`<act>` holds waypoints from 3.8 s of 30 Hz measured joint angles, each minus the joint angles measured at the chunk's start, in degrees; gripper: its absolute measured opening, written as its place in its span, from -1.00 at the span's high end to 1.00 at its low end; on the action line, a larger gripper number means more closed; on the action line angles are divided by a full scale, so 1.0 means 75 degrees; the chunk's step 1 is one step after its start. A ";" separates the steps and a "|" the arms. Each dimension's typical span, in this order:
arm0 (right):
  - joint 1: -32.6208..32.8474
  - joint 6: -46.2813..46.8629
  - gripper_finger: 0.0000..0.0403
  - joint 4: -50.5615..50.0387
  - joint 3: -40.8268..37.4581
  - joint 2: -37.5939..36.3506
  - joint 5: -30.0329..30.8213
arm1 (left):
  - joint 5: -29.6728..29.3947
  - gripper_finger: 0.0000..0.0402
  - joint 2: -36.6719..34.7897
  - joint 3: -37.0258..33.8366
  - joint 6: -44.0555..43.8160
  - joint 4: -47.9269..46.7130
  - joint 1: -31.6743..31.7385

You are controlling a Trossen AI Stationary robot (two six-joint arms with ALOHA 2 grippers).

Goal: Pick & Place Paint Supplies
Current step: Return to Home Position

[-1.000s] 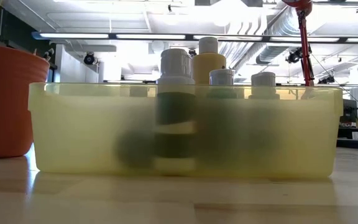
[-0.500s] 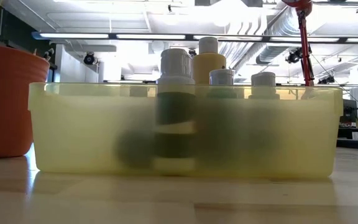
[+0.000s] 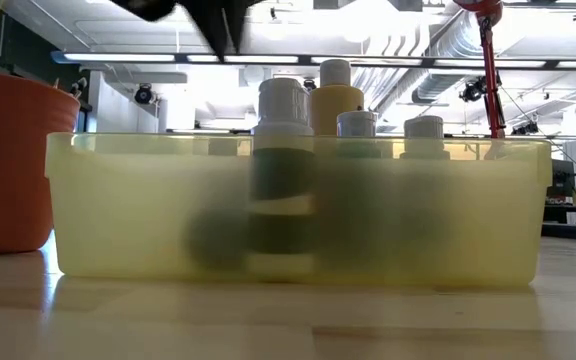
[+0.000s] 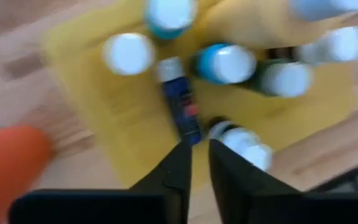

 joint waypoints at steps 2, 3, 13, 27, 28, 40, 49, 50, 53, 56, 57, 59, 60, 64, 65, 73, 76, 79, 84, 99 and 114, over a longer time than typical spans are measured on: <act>0.0000 0.0000 0.99 0.0003 0.0000 0.0001 0.0000 | -0.0045 0.65 0.0086 -0.0054 -0.0157 0.0254 0.0000; 0.0000 0.0000 0.99 0.0001 0.0000 0.0001 0.0001 | -0.0044 0.59 0.0127 -0.0085 -0.0205 0.0107 0.0000; 0.0000 0.0000 0.99 0.0003 0.0000 0.0004 0.0003 | -0.0151 0.36 0.0739 -0.0086 -0.0591 0.0479 0.0006; 0.0000 0.0003 0.99 0.0002 0.0000 0.0118 0.0003 | 0.0044 0.36 0.1234 -0.0091 -0.0601 0.0429 0.0000; -0.0001 0.0003 0.99 0.0001 0.0000 0.0124 0.0003 | 0.0061 0.36 0.1220 -0.0148 -0.0589 0.0557 0.0000; 0.0000 0.0003 0.99 0.0003 0.0000 0.0165 0.0003 | 0.0119 0.58 0.1223 -0.0539 -0.0056 0.0919 0.0000; 0.0000 0.0003 0.98 0.0003 0.0000 0.0165 0.0003 | 0.0007 0.81 0.1223 -0.0543 0.0215 0.0545 -0.0003; 0.0000 0.0003 0.98 0.0003 0.0000 0.0165 0.0003 | -0.0013 0.83 0.1223 -0.0542 0.0284 0.0534 0.0000; -0.0002 0.0004 0.98 0.0004 0.0000 0.0165 0.0001 | -0.0071 0.95 0.1223 -0.0545 0.0458 0.0520 0.0000; -0.0001 0.0030 0.98 0.0005 0.0000 0.0165 0.0003 | -0.0152 0.98 0.1223 -0.0543 0.0509 0.0379 -0.0001; -0.0001 0.0032 0.98 0.0004 0.0000 0.0165 0.0003 | -0.0154 0.98 0.1223 -0.0543 0.0575 0.0327 -0.0001; 0.0000 0.0032 0.98 0.0003 0.0000 0.0165 0.0000 | -0.0146 0.99 0.1223 -0.0542 0.0677 0.0289 0.0000; 0.0000 0.0032 0.98 0.0003 0.0000 0.0165 0.0003 | -0.0119 0.99 0.1221 -0.0542 0.0683 0.0236 0.0000; -0.0001 0.0032 0.98 0.0007 0.0000 0.0175 0.0003 | 0.0008 1.00 0.1038 -0.0542 0.0836 0.0268 -0.0002; -0.0001 0.0032 0.98 0.0011 0.0000 0.0189 0.0003 | 0.0079 1.00 0.0961 -0.0542 0.0846 0.0262 -0.0001; 0.0000 0.0020 0.98 0.0301 0.0000 0.0262 0.0005 | -0.0613 1.00 0.0137 -0.0533 0.1607 0.0380 -0.0055; 0.0000 0.0012 0.98 0.0416 0.0000 0.0269 0.0006 | -0.0751 1.00 -0.0071 -0.0536 0.2191 0.0018 -0.0046; -0.0003 0.0084 0.98 0.0522 0.0000 0.0321 0.0009 | -0.0999 1.00 -0.0169 -0.0536 0.2516 -0.0700 -0.0046; 0.0000 0.0405 0.98 0.0677 0.0000 0.0395 0.0126 | -0.1262 1.00 -0.0182 -0.0539 0.2896 -0.1486 -0.0052; -0.0417 0.0657 0.98 0.1493 -0.0003 0.1302 0.1196 | -0.1376 1.00 -0.3396 -0.4389 0.4450 0.2137 -0.0041; -0.1072 0.0728 0.98 0.1095 -0.0003 0.1465 -0.0306 | 0.0074 1.00 -0.2881 -0.4665 0.2103 0.5360 0.0399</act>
